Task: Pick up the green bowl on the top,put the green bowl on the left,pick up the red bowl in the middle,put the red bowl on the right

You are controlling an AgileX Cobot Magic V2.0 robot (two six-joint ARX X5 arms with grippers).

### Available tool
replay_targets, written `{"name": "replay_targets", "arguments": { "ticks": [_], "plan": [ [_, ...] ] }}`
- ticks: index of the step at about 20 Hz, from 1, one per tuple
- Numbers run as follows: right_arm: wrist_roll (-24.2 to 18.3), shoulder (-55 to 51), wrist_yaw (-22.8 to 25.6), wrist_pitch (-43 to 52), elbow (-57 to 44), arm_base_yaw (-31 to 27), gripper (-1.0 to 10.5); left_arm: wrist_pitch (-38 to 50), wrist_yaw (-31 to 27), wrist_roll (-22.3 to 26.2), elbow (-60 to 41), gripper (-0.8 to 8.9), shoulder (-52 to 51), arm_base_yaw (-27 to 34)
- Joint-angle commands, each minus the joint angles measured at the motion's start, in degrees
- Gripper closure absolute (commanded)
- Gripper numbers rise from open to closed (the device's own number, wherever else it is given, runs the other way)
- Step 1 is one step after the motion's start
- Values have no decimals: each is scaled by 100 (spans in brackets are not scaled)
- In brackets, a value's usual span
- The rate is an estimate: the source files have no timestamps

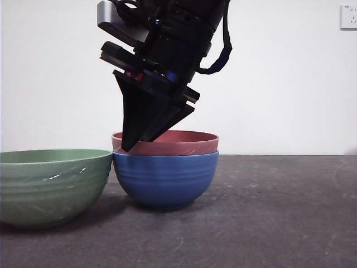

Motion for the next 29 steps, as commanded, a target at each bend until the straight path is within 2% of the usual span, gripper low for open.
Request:
{"name": "replay_targets", "arguments": {
  "ticks": [1,3,9,13,16,19,21,22,25,29],
  "plan": [
    [-120,72,13,35,0,9,895,7,11,83,-37,377,-9,13],
    [-129,72,15,35,0,9,961,24,7,87,-37,377,-9,15],
    [-153,-31,160,81,4,26,959,85,9,90,-37,377,-9,13],
    [-142,-566,271,166,4,26,959,299,11,87,-37,377,-9,13],
    [-149,-1119,874,96,4,22,959,413,9,87,-37,377,-7,13],
    [-94,-1836,1921,-383,4,7,959,533,9,87,-37,377,-7,13],
    [107,-2308,2719,-1058,2,-50,959,625,11,87,-37,377,-7,13],
    [282,-2503,2938,-1425,-2,-114,959,651,11,87,-37,377,-7,13],
    [966,-3016,2946,-2282,-216,-422,959,691,20,85,-37,377,-7,13],
    [1530,-3274,2940,-2315,-905,-428,959,697,210,37,-37,377,-7,11]
  ]
}}
